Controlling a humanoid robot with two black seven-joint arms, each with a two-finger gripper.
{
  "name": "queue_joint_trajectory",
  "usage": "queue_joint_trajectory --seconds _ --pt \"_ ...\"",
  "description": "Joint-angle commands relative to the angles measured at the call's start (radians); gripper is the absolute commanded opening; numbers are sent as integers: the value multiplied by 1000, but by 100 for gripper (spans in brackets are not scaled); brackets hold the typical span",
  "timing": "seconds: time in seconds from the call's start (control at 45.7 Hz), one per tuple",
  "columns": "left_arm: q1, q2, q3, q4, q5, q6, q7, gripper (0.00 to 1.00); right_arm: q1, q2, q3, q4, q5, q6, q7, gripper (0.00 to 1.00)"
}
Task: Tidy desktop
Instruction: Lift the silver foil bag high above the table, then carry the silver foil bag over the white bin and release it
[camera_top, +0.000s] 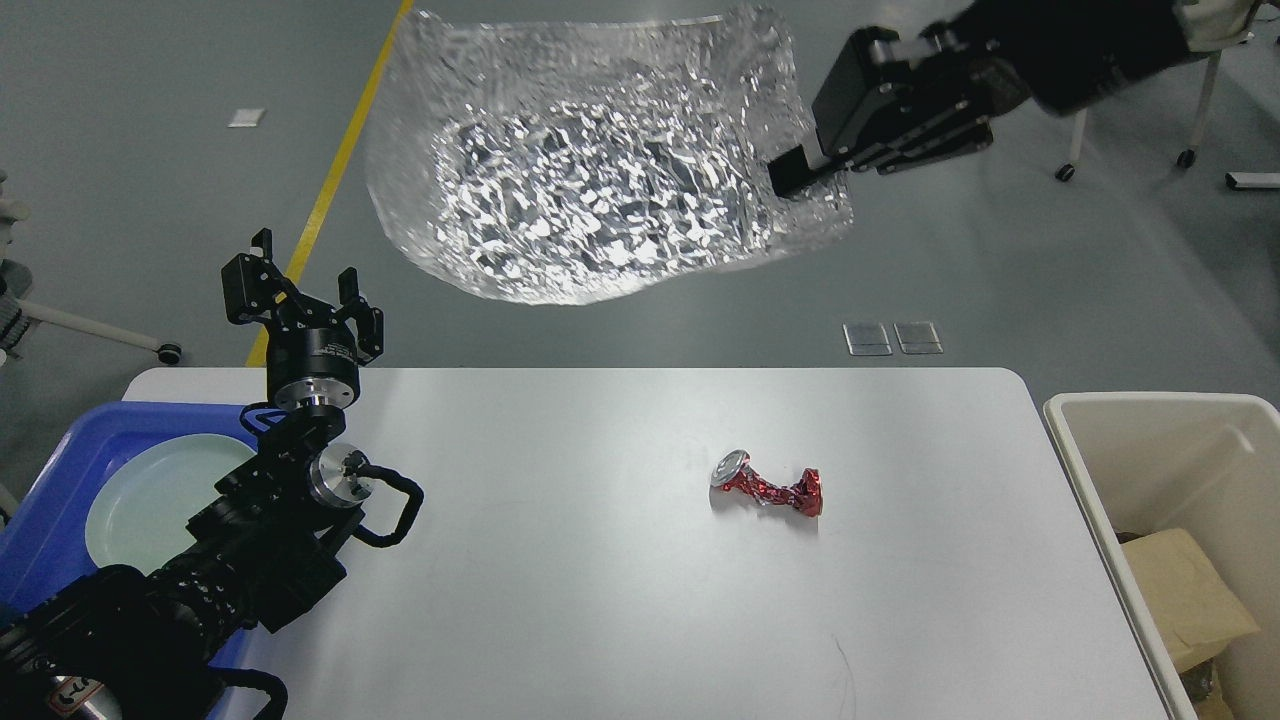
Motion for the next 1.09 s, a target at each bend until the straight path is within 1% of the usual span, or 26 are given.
queue_joint_trajectory --seconds 0.0,0.131,0.263,0.416,0.504,0.657,0.788,0.92,0.964,1.073 --pt "0 0 0 0 0 0 0 100 56 4 23 -2 48 0 -3 0" --pt "0 0 0 0 0 0 0 100 43 5 6 -5 41 0 -14 0" --pt "0 1 0 0 0 0 0 100 -25 27 -98 -48 -15 0 -26 0" --pt "0 0 0 0 0 0 0 100 -200 39 -199 -161 -146 0 -28 0" --pt "0 1 0 0 0 0 0 100 -329 39 -239 -258 -242 0 -28 0" --pt "0 0 0 0 0 0 0 100 -581 59 -316 -488 -337 -157 -31 0" --pt "0 0 0 0 0 0 0 100 -726 87 -445 -652 -348 -280 -31 0" --pt "0 0 0 0 0 0 0 100 -834 94 -587 -746 -348 -429 -34 0" --pt "0 0 0 0 0 0 0 100 -866 94 -626 -770 -348 -464 -37 0" --pt "0 0 0 0 0 0 0 100 -934 94 -702 -821 -348 -524 -62 0"
